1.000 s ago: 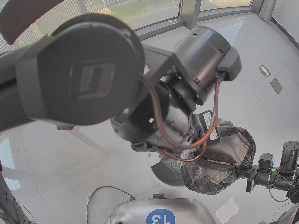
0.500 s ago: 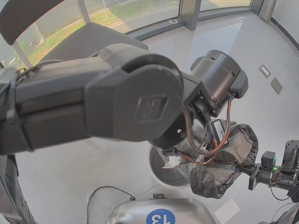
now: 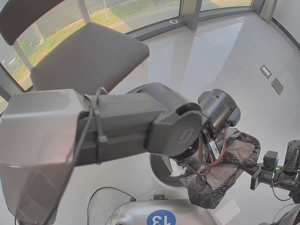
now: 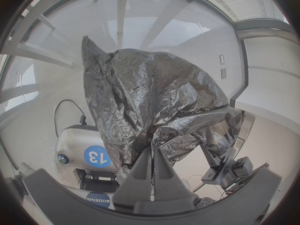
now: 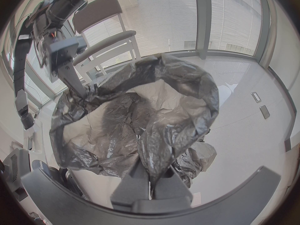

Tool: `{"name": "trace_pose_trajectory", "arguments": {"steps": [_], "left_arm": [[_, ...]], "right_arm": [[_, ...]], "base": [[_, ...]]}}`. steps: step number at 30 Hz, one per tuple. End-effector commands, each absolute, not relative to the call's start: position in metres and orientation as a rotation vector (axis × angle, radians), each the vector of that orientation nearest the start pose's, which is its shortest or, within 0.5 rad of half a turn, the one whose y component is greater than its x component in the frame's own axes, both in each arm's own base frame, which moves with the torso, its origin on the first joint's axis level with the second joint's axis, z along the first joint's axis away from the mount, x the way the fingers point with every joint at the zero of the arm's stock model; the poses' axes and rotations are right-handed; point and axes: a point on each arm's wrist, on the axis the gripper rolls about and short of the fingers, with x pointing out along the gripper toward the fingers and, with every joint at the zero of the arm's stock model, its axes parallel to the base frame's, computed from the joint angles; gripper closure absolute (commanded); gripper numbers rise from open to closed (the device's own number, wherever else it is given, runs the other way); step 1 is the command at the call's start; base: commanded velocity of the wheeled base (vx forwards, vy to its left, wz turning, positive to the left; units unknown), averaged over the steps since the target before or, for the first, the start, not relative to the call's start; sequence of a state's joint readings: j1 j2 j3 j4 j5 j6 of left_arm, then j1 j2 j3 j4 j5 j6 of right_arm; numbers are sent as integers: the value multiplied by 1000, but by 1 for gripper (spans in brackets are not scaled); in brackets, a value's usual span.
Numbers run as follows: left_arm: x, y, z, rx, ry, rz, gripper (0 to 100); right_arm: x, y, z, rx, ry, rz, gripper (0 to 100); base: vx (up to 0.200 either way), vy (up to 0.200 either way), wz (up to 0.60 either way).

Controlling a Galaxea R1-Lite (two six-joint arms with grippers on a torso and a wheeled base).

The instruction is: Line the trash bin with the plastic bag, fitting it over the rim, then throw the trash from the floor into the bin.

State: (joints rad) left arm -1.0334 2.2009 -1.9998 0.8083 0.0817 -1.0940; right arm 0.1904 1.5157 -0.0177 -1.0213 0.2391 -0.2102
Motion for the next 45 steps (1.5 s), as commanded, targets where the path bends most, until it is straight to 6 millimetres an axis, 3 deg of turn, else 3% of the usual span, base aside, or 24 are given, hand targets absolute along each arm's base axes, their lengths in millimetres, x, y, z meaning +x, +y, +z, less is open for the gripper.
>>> {"name": "trace_pose_trajectory", "arguments": {"steps": [1, 2, 6, 13, 15, 19, 23, 27, 36, 39, 45], "left_arm": [[216, -366, 178, -372, 1228, -257, 100], [205, -371, 179, -354, 1236, -275, 100], [200, -362, 198, -374, 1209, -294, 100], [183, -326, 255, -402, 1118, -341, 100], [182, -324, 260, -392, 1083, -349, 100], [178, -334, 281, -405, 853, -440, 100], [170, -344, 269, -314, 694, -493, 100], [164, -347, 240, -255, 558, -593, 100], [147, -352, 220, -225, 599, -593, 100], [144, -353, 220, -223, 597, -599, 100], [151, -347, 243, -277, 545, -598, 100]], "right_arm": [[154, 35, 81, -191, 450, 471, 100], [154, 35, 82, -189, 447, 469, 100], [154, 34, 82, -188, 447, 468, 100], [149, 33, 83, -187, 457, 468, 100], [148, 33, 83, -187, 463, 469, 100], [145, 33, 83, -188, 481, 472, 100], [143, 34, 82, -192, 486, 479, 100], [143, 34, 82, -194, 487, 479, 100], [143, 33, 83, -200, 482, 481, 100], [143, 33, 88, -201, 448, 480, 100], [154, 35, 118, -202, 332, 465, 100]], "base": [[0, 0, 0], [0, 0, 0], [0, 0, 0], [0, 0, 0], [0, 0, 0], [0, 0, 0], [0, 0, 0], [0, 0, 0], [0, 0, 0], [0, 0, 0], [0, 0, 0]]}}
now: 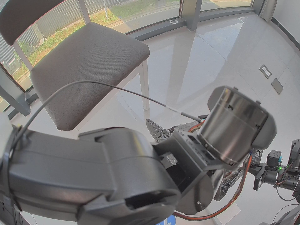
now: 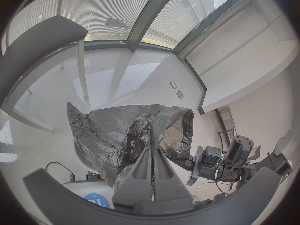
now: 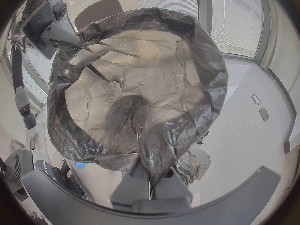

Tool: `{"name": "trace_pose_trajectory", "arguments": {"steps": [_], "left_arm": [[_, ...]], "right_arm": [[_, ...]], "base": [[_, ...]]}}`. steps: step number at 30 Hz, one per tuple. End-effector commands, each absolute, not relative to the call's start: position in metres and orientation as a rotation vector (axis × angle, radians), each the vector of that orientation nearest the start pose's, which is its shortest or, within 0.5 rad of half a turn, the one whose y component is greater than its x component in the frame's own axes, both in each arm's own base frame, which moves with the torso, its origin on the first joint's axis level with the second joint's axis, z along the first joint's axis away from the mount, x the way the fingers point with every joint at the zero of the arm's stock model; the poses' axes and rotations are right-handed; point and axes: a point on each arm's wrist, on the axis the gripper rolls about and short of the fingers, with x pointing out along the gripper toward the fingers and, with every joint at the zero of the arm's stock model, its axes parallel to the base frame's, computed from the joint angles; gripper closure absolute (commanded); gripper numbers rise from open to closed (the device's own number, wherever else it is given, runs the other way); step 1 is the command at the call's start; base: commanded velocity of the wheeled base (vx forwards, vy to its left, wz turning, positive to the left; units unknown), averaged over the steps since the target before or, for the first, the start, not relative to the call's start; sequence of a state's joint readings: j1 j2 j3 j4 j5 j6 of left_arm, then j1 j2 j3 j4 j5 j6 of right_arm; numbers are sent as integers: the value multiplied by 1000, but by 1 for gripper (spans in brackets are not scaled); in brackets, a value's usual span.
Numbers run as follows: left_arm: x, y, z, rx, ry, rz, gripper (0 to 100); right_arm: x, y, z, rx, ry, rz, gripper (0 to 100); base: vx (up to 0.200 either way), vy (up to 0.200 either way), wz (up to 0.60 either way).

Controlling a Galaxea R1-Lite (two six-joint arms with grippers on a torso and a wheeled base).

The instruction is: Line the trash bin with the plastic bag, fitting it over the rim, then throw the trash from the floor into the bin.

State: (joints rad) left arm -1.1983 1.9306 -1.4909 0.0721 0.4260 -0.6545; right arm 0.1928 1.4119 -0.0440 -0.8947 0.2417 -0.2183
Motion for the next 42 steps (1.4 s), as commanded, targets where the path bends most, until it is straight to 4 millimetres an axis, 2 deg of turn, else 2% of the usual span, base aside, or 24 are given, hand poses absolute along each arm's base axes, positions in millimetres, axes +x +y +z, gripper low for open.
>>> {"name": "trace_pose_trajectory", "arguments": {"steps": [1, 3, 4, 6, 10, 19, 25, 30, 34, 42], "left_arm": [[152, -346, 245, -282, 541, -599, 100], [152, -344, 249, -289, 535, -598, 100], [150, -339, 255, -301, 527, -602, 100], [149, -336, 260, -308, 521, -605, 100], [146, -336, 259, -316, 531, -609, 100], [137, -329, 263, -352, 592, -597, 100], [135, -328, 261, -395, 643, -594, 100], [140, -330, 249, -396, 691, -558, 100], [151, -322, 250, -408, 685, -521, 100], [149, -313, 244, -398, 724, -497, 100]], "right_arm": [[155, 35, 125, -204, 318, 465, 100], [154, 35, 131, -204, 321, 465, 100], [146, 34, 146, -202, 362, 471, 100], [134, 32, 159, -199, 453, 482, 100], [118, 29, 175, -195, 606, 498, 100], [113, 25, 181, -193, 592, 480, 100], [113, 24, 193, -200, 582, 468, 100], [111, 24, 191, -225, 609, 483, 100], [112, 25, 193, -228, 602, 494, 100], [111, 30, 193, -242, 596, 539, 100]], "base": [[0, 0, 0], [0, 0, 0], [0, 0, 0], [0, 0, 0], [0, 0, 0], [0, 0, 0], [0, 0, 0], [0, 0, 0], [0, 0, 0], [0, 0, 0]]}}
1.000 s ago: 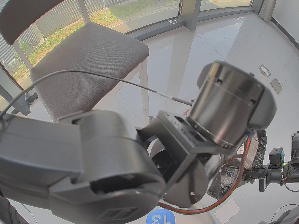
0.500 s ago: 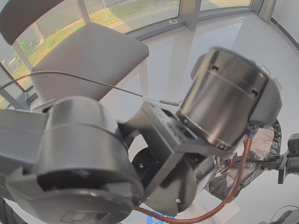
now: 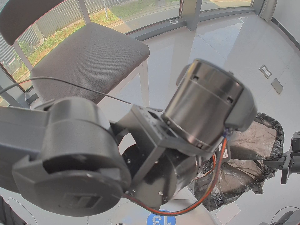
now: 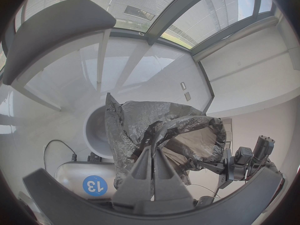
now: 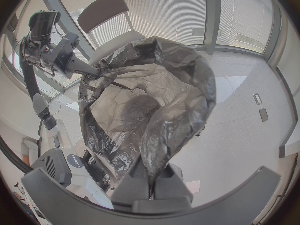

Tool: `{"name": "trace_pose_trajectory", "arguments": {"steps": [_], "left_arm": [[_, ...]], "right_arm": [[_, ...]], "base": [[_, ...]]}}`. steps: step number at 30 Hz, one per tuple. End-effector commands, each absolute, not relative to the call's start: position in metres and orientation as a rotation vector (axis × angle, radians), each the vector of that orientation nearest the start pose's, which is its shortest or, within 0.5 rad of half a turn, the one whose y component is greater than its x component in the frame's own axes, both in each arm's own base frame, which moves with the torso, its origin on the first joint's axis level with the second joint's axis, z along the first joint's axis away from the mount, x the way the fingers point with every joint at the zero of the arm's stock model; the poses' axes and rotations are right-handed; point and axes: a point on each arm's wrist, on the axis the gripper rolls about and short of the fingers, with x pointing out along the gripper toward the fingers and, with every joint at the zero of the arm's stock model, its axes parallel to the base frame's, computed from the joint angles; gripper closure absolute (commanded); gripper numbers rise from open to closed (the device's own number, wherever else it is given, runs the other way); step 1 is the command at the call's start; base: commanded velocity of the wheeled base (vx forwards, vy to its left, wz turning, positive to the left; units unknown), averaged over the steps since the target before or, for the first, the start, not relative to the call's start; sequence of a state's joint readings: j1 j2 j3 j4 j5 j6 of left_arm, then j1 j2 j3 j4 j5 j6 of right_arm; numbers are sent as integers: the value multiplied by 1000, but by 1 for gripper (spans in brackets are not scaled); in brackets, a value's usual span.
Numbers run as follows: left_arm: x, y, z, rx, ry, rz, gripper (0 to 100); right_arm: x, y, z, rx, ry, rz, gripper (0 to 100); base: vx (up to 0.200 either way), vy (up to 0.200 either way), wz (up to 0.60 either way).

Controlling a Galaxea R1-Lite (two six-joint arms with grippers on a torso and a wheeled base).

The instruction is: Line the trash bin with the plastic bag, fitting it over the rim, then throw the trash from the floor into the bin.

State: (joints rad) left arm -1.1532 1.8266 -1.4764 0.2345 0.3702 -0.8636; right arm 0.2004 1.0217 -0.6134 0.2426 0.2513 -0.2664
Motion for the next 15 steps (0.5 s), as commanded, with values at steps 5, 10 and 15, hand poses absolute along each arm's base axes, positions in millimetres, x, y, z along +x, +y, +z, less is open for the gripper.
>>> {"name": "trace_pose_trajectory", "arguments": {"steps": [5, 10, 15], "left_arm": [[142, -313, 249, -402, 727, -515, 100], [130, -320, 241, -397, 769, -535, 100], [124, -321, 233, -369, 833, -524, 100]], "right_arm": [[111, 35, 192, -251, 606, 574, 100], [120, 38, 190, -252, 630, 580, 100], [125, 39, 188, -250, 650, 582, 100]], "base": [[0, 0, 0], [0, 0, 0], [0, 0, 0]]}}
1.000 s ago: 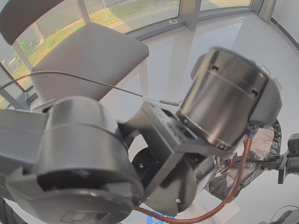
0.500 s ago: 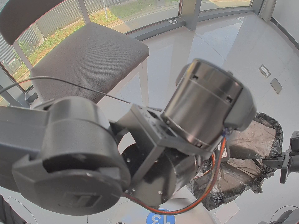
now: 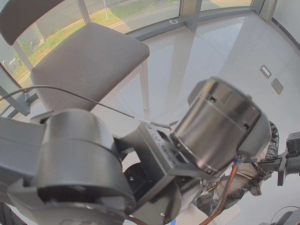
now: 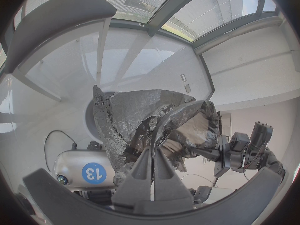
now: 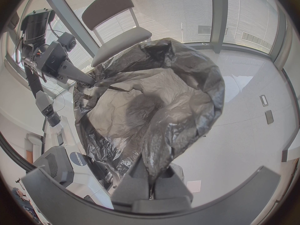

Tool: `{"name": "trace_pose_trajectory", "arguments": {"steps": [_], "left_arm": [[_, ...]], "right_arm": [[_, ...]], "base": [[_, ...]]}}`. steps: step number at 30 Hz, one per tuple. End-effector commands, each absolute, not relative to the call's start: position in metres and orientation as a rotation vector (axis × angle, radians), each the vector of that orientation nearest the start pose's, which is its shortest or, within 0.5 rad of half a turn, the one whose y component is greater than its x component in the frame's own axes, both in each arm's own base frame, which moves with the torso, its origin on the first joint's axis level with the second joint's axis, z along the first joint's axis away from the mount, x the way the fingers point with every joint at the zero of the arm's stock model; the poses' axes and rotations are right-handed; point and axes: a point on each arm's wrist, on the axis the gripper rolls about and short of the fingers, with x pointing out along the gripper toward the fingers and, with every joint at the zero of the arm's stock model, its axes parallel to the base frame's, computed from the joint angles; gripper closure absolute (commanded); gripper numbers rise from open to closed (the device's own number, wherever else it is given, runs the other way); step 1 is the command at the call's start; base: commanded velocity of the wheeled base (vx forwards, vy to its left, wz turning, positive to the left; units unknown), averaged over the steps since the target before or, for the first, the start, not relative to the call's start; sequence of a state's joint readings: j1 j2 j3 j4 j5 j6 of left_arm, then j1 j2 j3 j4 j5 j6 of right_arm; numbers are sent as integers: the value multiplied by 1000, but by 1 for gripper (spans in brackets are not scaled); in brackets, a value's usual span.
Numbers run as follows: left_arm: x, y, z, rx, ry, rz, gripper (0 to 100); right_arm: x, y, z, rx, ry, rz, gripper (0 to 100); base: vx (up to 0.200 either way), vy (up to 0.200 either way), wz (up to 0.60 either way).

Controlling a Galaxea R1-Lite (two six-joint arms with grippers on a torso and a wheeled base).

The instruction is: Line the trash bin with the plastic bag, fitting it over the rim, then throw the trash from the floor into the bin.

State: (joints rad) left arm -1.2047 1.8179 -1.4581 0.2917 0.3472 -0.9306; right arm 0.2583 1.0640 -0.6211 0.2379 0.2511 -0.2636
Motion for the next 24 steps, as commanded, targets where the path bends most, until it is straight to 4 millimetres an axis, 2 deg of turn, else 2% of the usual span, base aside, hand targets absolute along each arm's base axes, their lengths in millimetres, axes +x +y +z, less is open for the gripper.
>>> {"name": "trace_pose_trajectory", "arguments": {"steps": [1, 6, 11, 13, 14, 15, 17, 18, 24], "left_arm": [[124, -321, 233, -369, 833, -524, 100], [120, -319, 229, -410, 913, -489, 100], [132, -320, 222, -431, 944, -457, 100], [144, -322, 214, -431, 947, -423, 100], [146, -321, 214, -434, 945, -418, 100], [157, -320, 212, -449, 939, -392, 100], [160, -320, 212, -452, 937, -385, 100], [170, -316, 212, -465, 932, -363, 100], [185, -308, 209, -487, 947, -330, 100]], "right_arm": [[125, 39, 188, -250, 650, 582, 100], [134, 42, 192, -252, 648, 584, 100], [137, 43, 197, -251, 633, 583, 100], [137, 43, 198, -249, 630, 583, 100], [137, 43, 198, -250, 629, 582, 100], [136, 42, 198, -248, 629, 581, 100], [136, 42, 197, -248, 631, 581, 100], [136, 42, 196, -248, 636, 582, 100], [135, 42, 196, -247, 636, 581, 100]], "base": [[0, 0, 0], [0, 0, 0], [0, 0, 0], [0, 0, 0], [0, 0, 0], [0, 0, 0], [0, 0, 0], [0, 0, 0], [0, 0, 0]]}}
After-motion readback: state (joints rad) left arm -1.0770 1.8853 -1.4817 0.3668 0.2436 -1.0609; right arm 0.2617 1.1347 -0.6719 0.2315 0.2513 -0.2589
